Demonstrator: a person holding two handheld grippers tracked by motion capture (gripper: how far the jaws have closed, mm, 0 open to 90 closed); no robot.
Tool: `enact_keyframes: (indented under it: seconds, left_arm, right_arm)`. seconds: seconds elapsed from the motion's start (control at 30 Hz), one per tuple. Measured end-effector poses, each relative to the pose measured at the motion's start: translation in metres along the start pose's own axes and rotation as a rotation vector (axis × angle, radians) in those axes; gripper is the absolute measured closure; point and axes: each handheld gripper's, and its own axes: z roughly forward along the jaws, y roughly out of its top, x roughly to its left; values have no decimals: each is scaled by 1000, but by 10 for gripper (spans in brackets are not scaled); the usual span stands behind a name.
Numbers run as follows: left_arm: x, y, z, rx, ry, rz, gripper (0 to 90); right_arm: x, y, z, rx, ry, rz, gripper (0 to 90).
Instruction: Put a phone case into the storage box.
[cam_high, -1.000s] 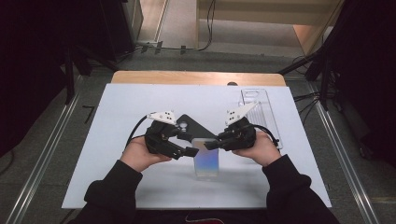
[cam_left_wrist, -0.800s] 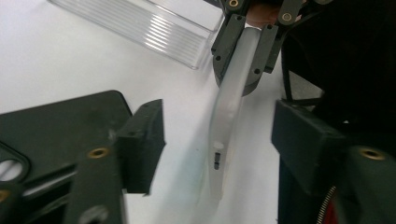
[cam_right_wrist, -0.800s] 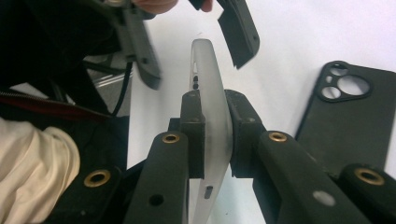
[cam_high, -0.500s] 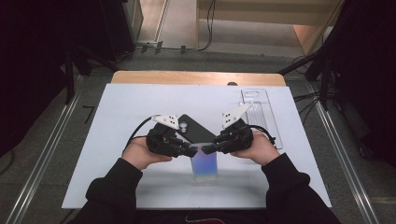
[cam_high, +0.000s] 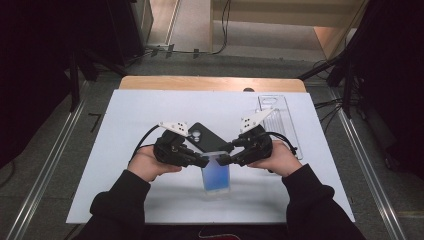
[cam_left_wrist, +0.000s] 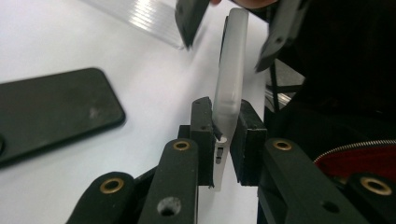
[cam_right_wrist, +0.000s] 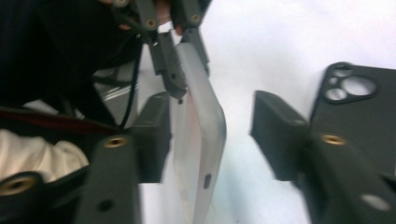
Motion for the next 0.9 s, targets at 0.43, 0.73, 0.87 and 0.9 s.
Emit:
enact_keyframes:
  seconds: [0.43,0.73,0.87,0.9]
  left_arm:
    - [2,0,-20,-73,142,-107,808]
    - [0,2,-31,-142,236,-164,809]
    - [-1,4,-33,-168,275,-197,808]
    - [-2,4,-34,-178,290,-201,808]
  right_arm:
    - [2,-2,-3,-40,-109,20,205]
    - [-3,-5,-3,-123,-202,140,0]
    - [0,-5,-1,-127,-234,150,0]
    - [0,-5,0,-130,-241,157,0]
